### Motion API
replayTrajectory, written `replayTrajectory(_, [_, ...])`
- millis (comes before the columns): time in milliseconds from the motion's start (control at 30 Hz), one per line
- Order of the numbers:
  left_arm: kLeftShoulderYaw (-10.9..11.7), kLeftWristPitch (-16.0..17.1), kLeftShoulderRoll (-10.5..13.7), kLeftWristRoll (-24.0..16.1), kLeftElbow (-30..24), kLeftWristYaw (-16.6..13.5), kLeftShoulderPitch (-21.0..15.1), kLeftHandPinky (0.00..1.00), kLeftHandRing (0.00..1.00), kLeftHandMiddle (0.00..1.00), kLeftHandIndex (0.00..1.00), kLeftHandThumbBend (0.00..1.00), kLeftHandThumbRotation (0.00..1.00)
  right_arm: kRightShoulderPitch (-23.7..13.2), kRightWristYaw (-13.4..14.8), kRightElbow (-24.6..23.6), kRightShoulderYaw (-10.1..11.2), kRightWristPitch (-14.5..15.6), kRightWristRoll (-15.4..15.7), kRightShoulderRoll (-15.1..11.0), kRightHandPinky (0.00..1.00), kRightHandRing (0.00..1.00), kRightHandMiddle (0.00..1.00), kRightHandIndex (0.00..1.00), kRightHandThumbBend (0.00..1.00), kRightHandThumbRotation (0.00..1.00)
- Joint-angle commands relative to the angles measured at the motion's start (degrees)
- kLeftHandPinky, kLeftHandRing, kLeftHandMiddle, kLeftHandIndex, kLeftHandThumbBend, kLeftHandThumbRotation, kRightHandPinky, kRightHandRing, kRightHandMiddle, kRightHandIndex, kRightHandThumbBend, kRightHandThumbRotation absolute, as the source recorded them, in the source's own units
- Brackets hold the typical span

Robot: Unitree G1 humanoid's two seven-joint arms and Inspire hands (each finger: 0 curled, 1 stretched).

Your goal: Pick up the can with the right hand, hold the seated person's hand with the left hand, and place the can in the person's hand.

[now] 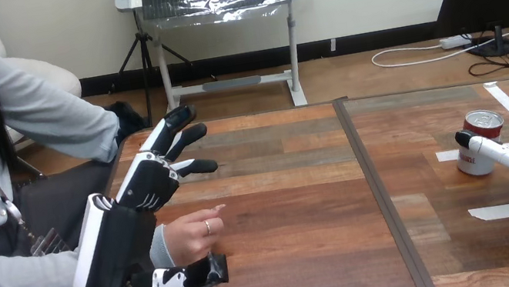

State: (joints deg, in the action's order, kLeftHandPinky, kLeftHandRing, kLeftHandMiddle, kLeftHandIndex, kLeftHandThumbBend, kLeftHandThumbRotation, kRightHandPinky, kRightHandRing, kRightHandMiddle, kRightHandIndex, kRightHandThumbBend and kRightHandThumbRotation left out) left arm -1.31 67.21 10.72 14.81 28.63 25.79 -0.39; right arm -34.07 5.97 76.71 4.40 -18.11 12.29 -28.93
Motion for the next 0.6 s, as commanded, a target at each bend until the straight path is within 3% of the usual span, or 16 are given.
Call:
replayTrajectory(0, [0.2,0.0,0.7,0.8,-2.5,0.2,-2.0,0.71,0.88,0.92,0.9,1.0,0.65,-4.4,0.7,-0.7,0.0,-0.7,-0.2,0.9,0.98,1.0,1.0,1.0,1.0,0.65])
replayTrajectory(567, [0.4,0.0,0.6,0.6,-2.6,0.0,-1.7,0.71,0.87,0.92,0.9,1.0,0.64,-5.2,0.7,-0.8,-0.4,-1.2,0.2,1.1,0.98,1.0,1.0,1.0,1.0,0.65])
